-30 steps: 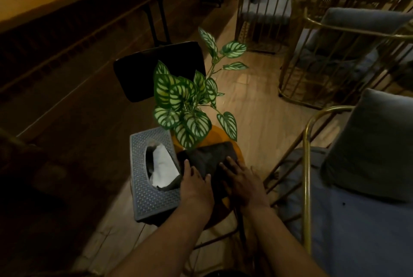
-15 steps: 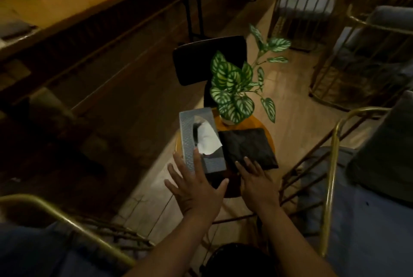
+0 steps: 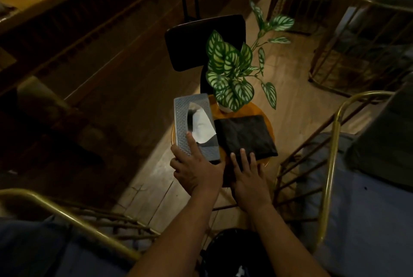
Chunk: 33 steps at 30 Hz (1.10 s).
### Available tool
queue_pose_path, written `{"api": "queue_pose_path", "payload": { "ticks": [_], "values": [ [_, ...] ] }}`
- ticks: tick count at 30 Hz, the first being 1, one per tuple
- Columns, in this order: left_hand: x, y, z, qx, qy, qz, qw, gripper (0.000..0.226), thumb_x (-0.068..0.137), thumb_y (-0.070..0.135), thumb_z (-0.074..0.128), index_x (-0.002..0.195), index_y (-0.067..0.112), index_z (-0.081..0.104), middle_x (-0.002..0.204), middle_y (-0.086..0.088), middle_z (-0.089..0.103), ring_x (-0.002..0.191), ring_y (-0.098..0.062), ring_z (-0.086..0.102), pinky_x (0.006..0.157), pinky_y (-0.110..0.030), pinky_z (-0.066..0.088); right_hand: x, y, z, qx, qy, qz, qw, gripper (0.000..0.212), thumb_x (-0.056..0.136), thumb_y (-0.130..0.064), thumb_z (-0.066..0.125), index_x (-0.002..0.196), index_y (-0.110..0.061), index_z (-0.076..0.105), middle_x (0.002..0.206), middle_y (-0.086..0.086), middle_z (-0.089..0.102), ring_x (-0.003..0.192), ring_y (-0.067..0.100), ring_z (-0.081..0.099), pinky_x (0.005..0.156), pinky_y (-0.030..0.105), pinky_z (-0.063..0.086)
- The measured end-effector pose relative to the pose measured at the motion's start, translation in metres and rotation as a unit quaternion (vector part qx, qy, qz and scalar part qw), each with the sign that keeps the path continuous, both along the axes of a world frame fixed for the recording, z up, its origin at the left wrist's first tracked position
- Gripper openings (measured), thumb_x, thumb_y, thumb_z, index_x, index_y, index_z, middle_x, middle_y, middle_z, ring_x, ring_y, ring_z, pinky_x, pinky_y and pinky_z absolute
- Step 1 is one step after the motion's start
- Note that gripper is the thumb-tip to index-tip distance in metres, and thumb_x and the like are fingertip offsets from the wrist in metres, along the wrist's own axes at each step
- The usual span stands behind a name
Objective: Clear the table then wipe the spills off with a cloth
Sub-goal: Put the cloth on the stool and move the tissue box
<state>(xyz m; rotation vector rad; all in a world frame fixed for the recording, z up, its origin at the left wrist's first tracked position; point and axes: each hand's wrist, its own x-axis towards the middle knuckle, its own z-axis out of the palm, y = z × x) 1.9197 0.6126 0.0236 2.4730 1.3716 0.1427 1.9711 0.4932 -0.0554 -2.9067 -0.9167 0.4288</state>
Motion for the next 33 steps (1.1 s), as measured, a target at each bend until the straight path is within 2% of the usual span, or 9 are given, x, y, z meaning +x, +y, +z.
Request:
{"api": "queue_pose_path", "payload": {
  "ticks": [3,7,11,13,16,18,21,24,33],
  "values": [
    [-0.005,0.006,0.002,0.0,-0.004,-0.015,1.0,0.121,0.07,0.084,0.058,0.161,0.028,0.001,0.157,-0.023,0.009,0.118,-0.038,0.027,0.096,-0.045,0.043,0.0,0.002,0.001,0.003,-0.004,-0.011,1.0,0.07,0.088,-0.043,0.029,0.154,-0.02,0.032,0.16,0.015,0.028,0.145,0.042,0.029,0.104,0.063,0.038],
    [-0.021,0.015,0.009,0.011,0.005,-0.045,0.999,0.117,0.072,0.079,0.059,0.16,0.026,0.002,0.154,-0.024,0.01,0.122,-0.039,0.026,0.1,-0.046,0.041,0.003,0.004,0.004,-0.018,0.012,-0.01,1.0,0.071,0.09,-0.05,0.023,0.154,-0.022,0.031,0.16,0.015,0.027,0.144,0.043,0.03,0.103,0.063,0.039],
    [-0.044,0.028,0.017,0.033,0.027,-0.069,0.997,0.12,0.069,0.081,0.063,0.158,0.027,0.003,0.152,-0.022,0.012,0.123,-0.037,0.032,0.099,-0.043,0.044,0.004,0.005,0.025,-0.042,0.023,-0.006,0.999,0.064,0.1,-0.054,0.011,0.158,-0.029,0.0,0.167,0.006,-0.004,0.152,0.034,0.003,0.116,0.057,0.023],
    [-0.058,0.032,0.019,0.04,0.028,-0.075,0.996,0.122,0.067,0.082,0.064,0.158,0.027,0.005,0.151,-0.021,0.014,0.122,-0.036,0.033,0.099,-0.043,0.045,-0.002,0.004,0.041,-0.034,0.014,-0.018,0.999,0.068,0.096,-0.062,0.003,0.158,-0.033,-0.003,0.167,0.002,-0.004,0.152,0.031,0.004,0.117,0.053,0.024],
    [-0.086,0.037,0.022,0.045,0.017,-0.095,0.994,0.123,0.066,0.083,0.064,0.159,0.028,0.005,0.15,-0.02,0.014,0.121,-0.036,0.033,0.097,-0.043,0.045,-0.027,0.004,0.063,-0.002,-0.033,-0.044,0.998,0.081,0.086,-0.064,-0.005,0.157,-0.032,0.017,0.165,0.004,0.015,0.147,0.031,0.024,0.111,0.049,0.035],
    [-0.109,0.038,0.025,0.049,0.003,-0.116,0.992,0.122,0.066,0.08,0.067,0.159,0.028,0.006,0.15,-0.02,0.015,0.121,-0.036,0.032,0.096,-0.044,0.045,-0.051,-0.002,0.075,0.018,-0.057,-0.075,0.995,0.076,0.089,-0.062,0.005,0.151,-0.03,0.036,0.16,0.004,0.032,0.139,0.03,0.04,0.103,0.047,0.043],
    [-0.149,0.033,0.033,0.054,-0.016,-0.152,0.987,0.12,0.067,0.076,0.068,0.16,0.028,0.009,0.15,-0.021,0.015,0.121,-0.036,0.028,0.096,-0.044,0.045,-0.095,-0.018,0.095,0.045,-0.104,-0.131,0.985,0.062,0.094,-0.057,0.023,0.141,-0.027,0.051,0.148,0.004,0.047,0.129,0.03,0.049,0.099,0.05,0.043],
    [-0.192,0.021,0.045,0.066,-0.03,-0.204,0.976,0.117,0.069,0.075,0.068,0.16,0.027,0.013,0.151,-0.022,0.017,0.12,-0.036,0.031,0.094,-0.044,0.045,-0.148,-0.037,0.115,0.063,-0.148,-0.189,0.969,0.057,0.096,-0.054,0.022,0.135,-0.025,0.052,0.14,0.005,0.052,0.124,0.032,0.05,0.101,0.054,0.039],
    [-0.285,-0.054,0.073,0.082,-0.073,-0.381,0.918,0.116,0.072,0.081,0.059,0.161,0.026,0.011,0.149,-0.021,0.022,0.124,-0.039,0.032,0.098,-0.048,0.045,-0.294,-0.131,0.151,0.074,-0.213,-0.352,0.908,0.057,0.096,-0.048,0.024,0.139,-0.024,0.052,0.148,0.01,0.048,0.136,0.038,0.042,0.108,0.061,0.034]
  ]
}}
